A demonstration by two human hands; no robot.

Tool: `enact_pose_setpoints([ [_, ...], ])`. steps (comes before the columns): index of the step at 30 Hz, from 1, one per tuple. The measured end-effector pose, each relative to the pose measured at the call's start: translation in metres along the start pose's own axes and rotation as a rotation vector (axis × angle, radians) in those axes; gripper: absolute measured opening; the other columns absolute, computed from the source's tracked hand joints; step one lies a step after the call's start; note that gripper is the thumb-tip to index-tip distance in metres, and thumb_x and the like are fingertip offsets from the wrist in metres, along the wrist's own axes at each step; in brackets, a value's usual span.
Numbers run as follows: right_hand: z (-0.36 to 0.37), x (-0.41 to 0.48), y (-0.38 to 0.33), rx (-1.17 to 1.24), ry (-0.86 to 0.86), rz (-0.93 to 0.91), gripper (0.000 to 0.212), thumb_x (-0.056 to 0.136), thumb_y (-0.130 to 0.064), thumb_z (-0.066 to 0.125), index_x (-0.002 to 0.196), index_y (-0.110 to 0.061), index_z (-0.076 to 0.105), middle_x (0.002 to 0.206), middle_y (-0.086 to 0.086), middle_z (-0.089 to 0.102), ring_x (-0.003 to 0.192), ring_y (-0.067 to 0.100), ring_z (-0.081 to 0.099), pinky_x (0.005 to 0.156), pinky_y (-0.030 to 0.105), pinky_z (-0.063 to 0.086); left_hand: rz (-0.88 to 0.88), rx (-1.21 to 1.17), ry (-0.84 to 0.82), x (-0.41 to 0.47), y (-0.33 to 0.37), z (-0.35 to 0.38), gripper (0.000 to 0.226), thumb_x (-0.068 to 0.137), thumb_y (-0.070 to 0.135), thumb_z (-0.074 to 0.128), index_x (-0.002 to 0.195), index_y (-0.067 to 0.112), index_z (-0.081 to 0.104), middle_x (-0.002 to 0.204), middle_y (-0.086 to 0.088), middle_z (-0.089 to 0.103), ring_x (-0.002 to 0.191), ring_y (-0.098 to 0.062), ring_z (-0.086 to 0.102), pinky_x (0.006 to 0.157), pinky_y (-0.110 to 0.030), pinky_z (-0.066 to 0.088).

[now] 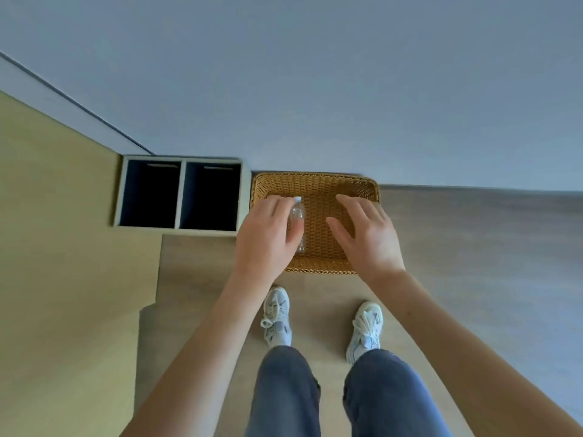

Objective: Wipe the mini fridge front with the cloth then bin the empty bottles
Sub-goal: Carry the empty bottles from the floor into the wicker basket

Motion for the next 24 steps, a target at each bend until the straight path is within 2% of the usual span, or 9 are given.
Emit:
enact_pose_setpoints([
  [5,-0.142,-0.035,-0.067,-0.046,0.04,-0.031,0.049,0.096,-0.037,0.066,0.133,-0.005,0.062,0.124,0.012,0.068,0.114,0.036,0.061,0.095,0.05,0.051,0.123,0.027,-0.012,-0.008,0.106,-0.126,0.037,0.093,0.03,0.055,0.119,0.004,0.064,0.113,-0.008,0.069,0.103,-0.027,0.064,0.088,-0.037,0.054],
  [8,-0.215,-0.064,-0.098,-0.094,0.068,-0.077,0.053,0.097,-0.045,0.053,0.132,-0.006,0.063,0.125,0.011,0.067,0.116,0.036,0.061,0.095,0.048,0.049,0.152,0.029,-0.05,-0.022,0.158,-0.184,0.046,0.096,0.039,0.048,0.128,0.008,0.058,0.125,-0.006,0.064,0.114,-0.027,0.06,0.096,-0.041,0.051],
  [12,-0.287,-0.105,-0.124,-0.134,0.128,-0.12,0.053,0.097,-0.046,0.049,0.129,-0.007,0.065,0.122,0.01,0.068,0.114,0.034,0.062,0.093,0.046,0.051,0.244,0.043,-0.06,-0.05,0.213,-0.239,0.045,0.098,0.04,0.044,0.128,0.009,0.058,0.125,-0.006,0.063,0.116,-0.026,0.06,0.095,-0.044,0.051],
  [19,-0.327,-0.162,-0.11,-0.145,0.14,-0.086,0.05,0.097,-0.044,0.048,0.124,-0.006,0.067,0.114,0.008,0.07,0.104,0.033,0.065,0.088,0.043,0.054,0.243,0.122,-0.061,-0.09,0.244,-0.26,0.046,0.097,0.043,0.046,0.126,0.011,0.062,0.121,-0.002,0.066,0.113,-0.022,0.062,0.095,-0.039,0.054],
  [24,-0.328,-0.18,-0.088,-0.12,0.082,-0.096,0.041,0.094,-0.034,0.06,0.123,-0.006,0.067,0.112,0.009,0.071,0.103,0.035,0.066,0.087,0.046,0.055,0.165,0.191,-0.079,-0.105,0.25,-0.25,0.046,0.096,0.04,0.047,0.123,0.008,0.065,0.114,-0.004,0.069,0.107,-0.024,0.065,0.091,-0.039,0.055],
])
Point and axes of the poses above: each hand's wrist, its own x-axis towards the middle knuckle, its own z-axis out of the palm, y = z × x, the point moved 8 cm from there along x, towards the middle knuckle
